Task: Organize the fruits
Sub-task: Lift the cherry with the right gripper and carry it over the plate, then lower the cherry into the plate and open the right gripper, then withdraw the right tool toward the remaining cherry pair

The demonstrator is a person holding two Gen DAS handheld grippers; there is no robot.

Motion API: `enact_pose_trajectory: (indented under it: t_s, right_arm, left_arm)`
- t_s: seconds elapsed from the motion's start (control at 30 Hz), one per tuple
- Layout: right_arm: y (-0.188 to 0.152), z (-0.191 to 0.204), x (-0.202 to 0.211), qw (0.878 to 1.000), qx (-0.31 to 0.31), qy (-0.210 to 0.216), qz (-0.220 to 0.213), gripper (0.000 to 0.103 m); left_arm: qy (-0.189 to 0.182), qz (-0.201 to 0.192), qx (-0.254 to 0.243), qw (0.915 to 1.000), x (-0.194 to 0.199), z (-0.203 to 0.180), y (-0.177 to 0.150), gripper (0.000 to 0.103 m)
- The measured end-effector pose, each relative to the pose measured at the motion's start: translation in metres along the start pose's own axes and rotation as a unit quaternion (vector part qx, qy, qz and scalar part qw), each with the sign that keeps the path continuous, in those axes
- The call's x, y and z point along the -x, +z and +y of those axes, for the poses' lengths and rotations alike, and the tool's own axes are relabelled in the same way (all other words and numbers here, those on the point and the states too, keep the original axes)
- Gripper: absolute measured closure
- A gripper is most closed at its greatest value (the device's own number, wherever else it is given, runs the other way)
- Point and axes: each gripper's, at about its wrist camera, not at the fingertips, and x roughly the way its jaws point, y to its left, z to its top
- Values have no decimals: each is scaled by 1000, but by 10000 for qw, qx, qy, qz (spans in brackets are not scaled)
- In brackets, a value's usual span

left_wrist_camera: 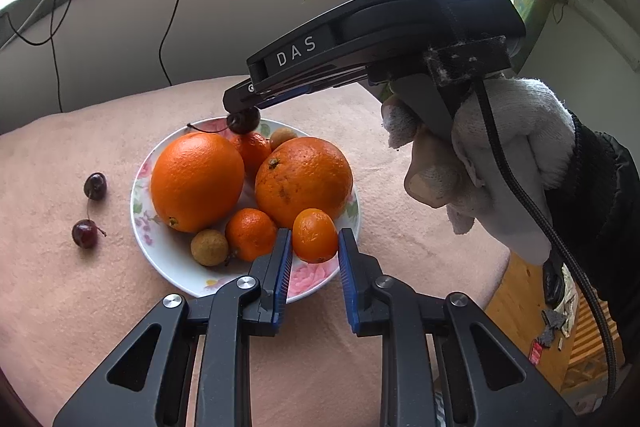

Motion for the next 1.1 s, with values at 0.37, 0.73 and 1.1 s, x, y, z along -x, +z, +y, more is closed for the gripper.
enact_pose_trajectory:
  t_s: [0.37,0.73,1.1]
  right_arm:
    - [-4,2,13,9998,-35,-77,-197,37]
    - [-6,8,23,9994,24,-159,-320,37]
    - [-1,20,25,9993,132,-146,-308,37]
  left_arm:
    - [42,-98,-69,9999,6,-3,-2,58]
    - [231,-181,31,9996,18,10,-4,50]
    - [710,-292,271,9967,34,50,-8,50]
